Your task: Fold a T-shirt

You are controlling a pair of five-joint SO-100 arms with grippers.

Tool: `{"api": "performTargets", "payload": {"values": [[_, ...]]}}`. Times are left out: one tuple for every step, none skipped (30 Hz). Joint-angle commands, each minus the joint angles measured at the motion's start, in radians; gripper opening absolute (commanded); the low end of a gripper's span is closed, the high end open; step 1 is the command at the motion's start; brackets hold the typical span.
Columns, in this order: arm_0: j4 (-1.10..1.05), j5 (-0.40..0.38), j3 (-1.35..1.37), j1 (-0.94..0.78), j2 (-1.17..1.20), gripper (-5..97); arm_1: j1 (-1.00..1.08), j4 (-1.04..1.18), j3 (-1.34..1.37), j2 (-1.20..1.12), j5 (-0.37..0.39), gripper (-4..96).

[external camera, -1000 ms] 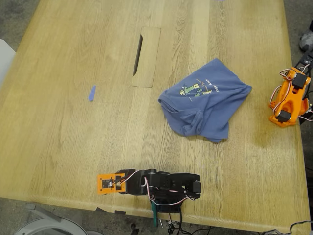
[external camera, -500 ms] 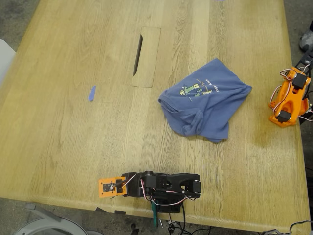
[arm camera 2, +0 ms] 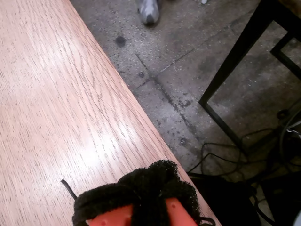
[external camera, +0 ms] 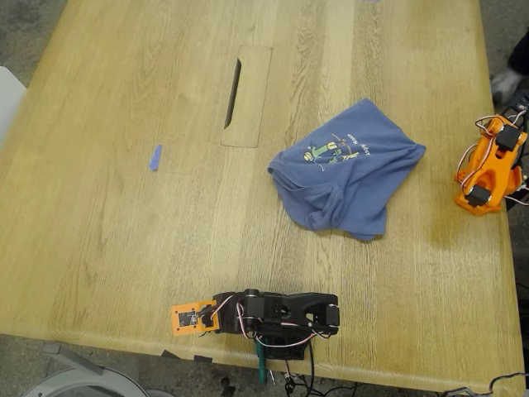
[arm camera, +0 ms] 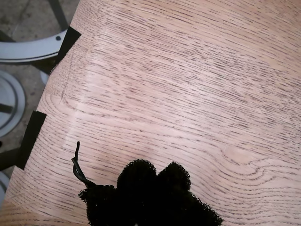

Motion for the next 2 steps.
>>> {"api": "performTargets", "payload": {"values": [[0.014,-0.006,-0.020,0.018,0.114,0,0.031,-0.008,0.071,0.009,0.000,0.1],[0.018,-0.008,-0.020,0.020,0.114,0,0.037,-0.003,0.071,0.009,-0.002,0.1]]}}
